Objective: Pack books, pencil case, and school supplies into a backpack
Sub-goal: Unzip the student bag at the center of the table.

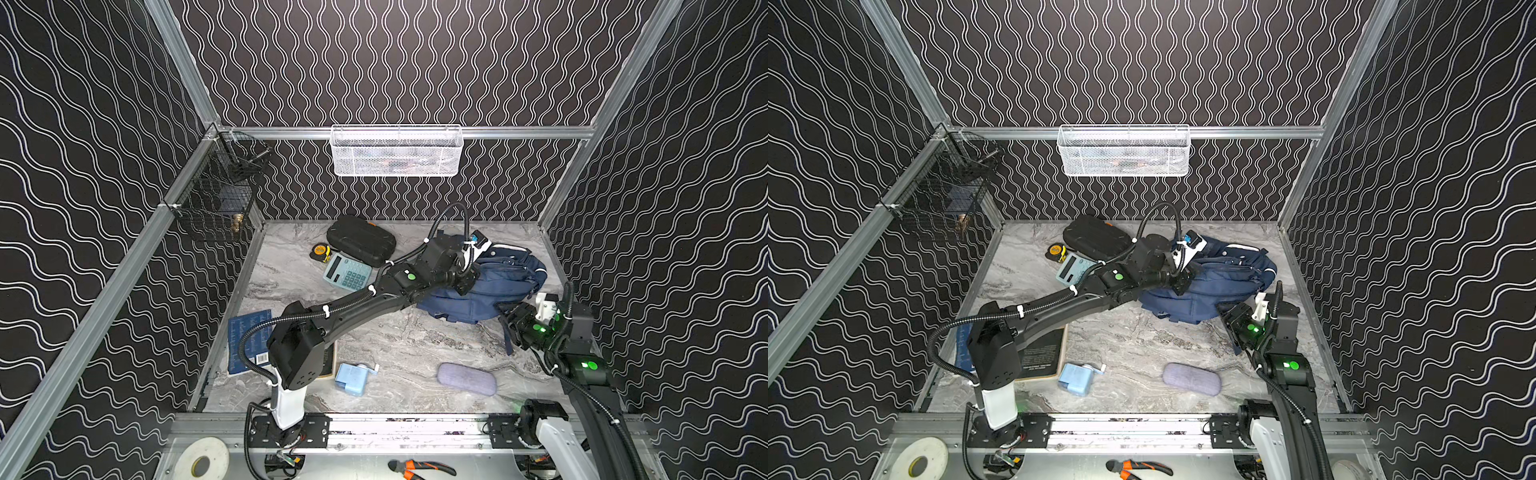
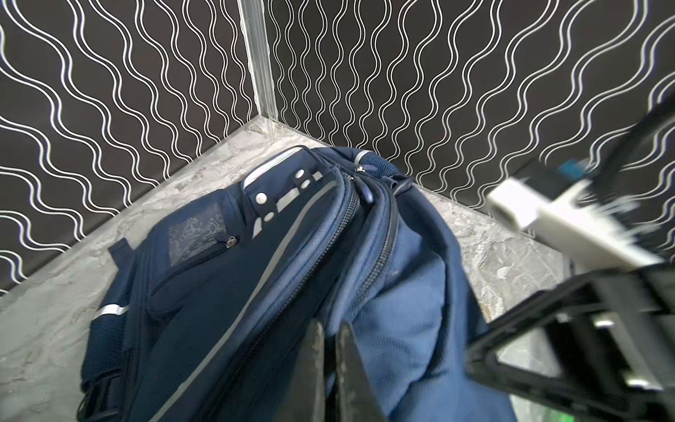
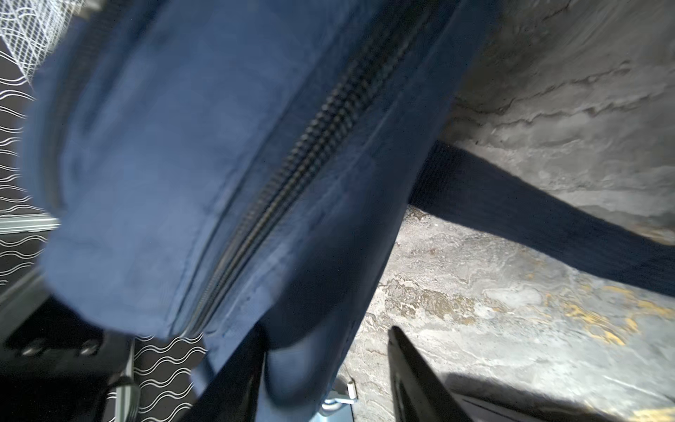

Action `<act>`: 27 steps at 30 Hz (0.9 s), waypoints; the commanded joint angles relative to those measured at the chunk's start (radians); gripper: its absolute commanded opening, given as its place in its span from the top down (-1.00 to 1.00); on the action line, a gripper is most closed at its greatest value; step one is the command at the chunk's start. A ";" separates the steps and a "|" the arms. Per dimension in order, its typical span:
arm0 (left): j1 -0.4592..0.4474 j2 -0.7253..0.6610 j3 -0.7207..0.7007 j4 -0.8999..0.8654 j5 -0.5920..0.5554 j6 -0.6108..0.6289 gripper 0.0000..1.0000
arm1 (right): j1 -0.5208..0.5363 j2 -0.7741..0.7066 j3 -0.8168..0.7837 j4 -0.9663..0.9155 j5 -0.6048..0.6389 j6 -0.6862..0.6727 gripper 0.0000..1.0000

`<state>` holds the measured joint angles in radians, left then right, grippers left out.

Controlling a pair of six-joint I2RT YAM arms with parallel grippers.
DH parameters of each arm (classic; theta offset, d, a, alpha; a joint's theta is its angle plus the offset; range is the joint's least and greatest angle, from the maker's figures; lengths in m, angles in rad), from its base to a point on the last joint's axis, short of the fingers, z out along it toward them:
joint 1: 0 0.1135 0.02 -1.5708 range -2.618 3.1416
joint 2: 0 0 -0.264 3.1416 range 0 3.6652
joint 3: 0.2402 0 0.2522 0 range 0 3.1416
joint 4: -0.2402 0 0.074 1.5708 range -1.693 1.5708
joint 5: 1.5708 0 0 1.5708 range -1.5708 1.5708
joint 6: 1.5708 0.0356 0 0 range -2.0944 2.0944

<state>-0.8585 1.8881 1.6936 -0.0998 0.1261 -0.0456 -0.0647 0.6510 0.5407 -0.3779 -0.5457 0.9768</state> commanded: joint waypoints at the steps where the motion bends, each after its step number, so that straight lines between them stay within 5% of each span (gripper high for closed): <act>1: 0.002 -0.004 0.030 0.099 0.021 -0.073 1.00 | 0.001 0.031 -0.012 0.149 -0.056 0.051 0.60; 3: 0.002 -0.009 0.034 0.099 0.026 -0.079 1.00 | 0.001 0.048 0.024 0.116 -0.021 0.012 1.00; 6: 0.003 -0.015 0.060 0.040 0.062 -0.055 1.00 | 0.000 0.068 0.129 0.005 0.064 -0.089 1.00; 8: 0.009 -0.006 0.111 -0.028 0.101 -0.032 -0.08 | 0.001 0.091 0.220 -0.075 0.097 -0.174 1.00; 9: 0.008 -0.003 0.136 -0.064 0.114 -0.020 -0.38 | 0.000 0.105 0.260 -0.111 0.096 -0.214 1.00; 11: 0.009 -0.011 0.165 -0.096 0.141 0.008 -0.67 | 0.002 0.139 0.337 -0.175 0.071 -0.289 1.00; 16: 0.010 0.047 0.308 -0.228 0.191 0.033 -0.72 | 0.001 0.170 0.401 -0.262 0.024 -0.371 1.00; 27: 0.010 0.147 0.366 -0.397 0.283 0.059 -0.62 | 0.001 0.161 0.440 -0.372 0.009 -0.458 1.00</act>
<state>-0.8501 2.0232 2.0434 -0.4248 0.3786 -0.0036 -0.0647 0.8181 0.9562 -0.7441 -0.5148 0.5690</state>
